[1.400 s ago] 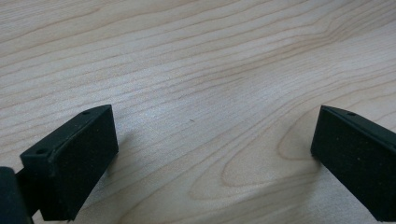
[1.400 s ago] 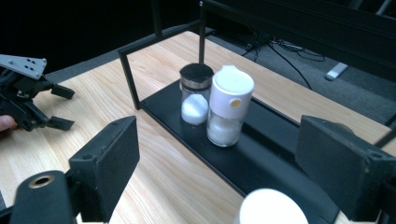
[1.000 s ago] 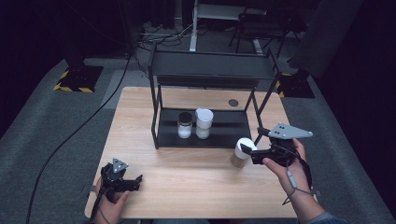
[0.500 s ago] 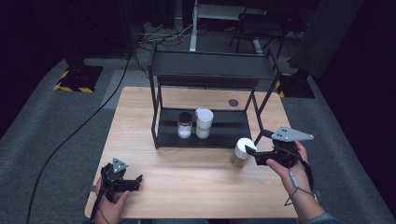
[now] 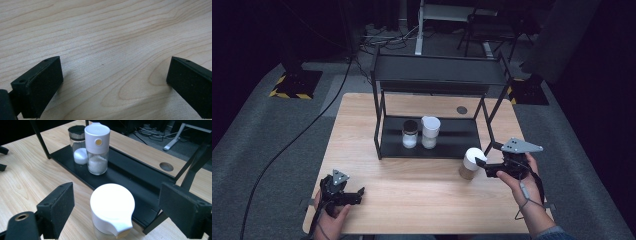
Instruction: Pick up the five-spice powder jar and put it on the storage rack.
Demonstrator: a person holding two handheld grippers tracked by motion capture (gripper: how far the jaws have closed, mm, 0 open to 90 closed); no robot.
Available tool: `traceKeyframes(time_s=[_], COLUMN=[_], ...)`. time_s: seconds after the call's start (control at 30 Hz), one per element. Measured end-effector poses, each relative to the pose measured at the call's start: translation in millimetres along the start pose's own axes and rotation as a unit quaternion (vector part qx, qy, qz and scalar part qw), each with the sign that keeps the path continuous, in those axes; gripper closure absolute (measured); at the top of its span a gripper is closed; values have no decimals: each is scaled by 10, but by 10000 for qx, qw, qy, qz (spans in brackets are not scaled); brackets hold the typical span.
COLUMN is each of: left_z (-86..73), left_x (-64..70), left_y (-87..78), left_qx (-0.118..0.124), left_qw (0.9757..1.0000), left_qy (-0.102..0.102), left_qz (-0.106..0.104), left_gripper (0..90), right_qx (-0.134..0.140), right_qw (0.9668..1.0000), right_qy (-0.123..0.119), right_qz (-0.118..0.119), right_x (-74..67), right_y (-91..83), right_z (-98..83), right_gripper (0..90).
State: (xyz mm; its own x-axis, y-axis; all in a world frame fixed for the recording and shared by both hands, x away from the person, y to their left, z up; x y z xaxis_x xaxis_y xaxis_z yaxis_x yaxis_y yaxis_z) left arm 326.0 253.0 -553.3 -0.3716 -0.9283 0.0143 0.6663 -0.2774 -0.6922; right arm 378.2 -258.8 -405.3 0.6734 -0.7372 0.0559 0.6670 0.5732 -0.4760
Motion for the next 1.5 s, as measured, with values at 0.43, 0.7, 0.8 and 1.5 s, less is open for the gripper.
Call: traceKeyframes(time_s=[0.43,0.7,0.8,1.5], left_z=[0,0,0,0], left_x=[0,0,-1,0], left_y=[0,0,0,0], left_qx=[-2,-1,-2,-2], left_qw=[10000,10000,10000,10000], left_qy=[2,0,4,4], left_qz=[0,1,2,1], left_gripper=[2,2,2,2], right_qx=[-133,-173,-197,-314], right_qw=[9999,9997,9997,9987], right_qy=[25,51,49,75], right_qz=[104,134,146,394], right_x=[70,91,100,91], right_y=[168,292,324,574], right_z=[-187,-288,-318,-476], right_gripper=[139,139,139,192])
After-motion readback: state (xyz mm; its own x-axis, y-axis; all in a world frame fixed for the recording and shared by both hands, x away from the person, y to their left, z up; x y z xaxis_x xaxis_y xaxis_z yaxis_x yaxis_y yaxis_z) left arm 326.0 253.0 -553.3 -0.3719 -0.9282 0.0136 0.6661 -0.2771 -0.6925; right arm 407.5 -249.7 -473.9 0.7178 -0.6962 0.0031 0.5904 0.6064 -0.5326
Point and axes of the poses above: each handheld gripper's, and its own axes: y roughly forward along the jaws, z roughly out of its top, x roughly to its right, the point moved 1 cm from there along y, roughly forward along the jaws, and after that the axes turned 3 degrees about x, right-handed, at the moved point
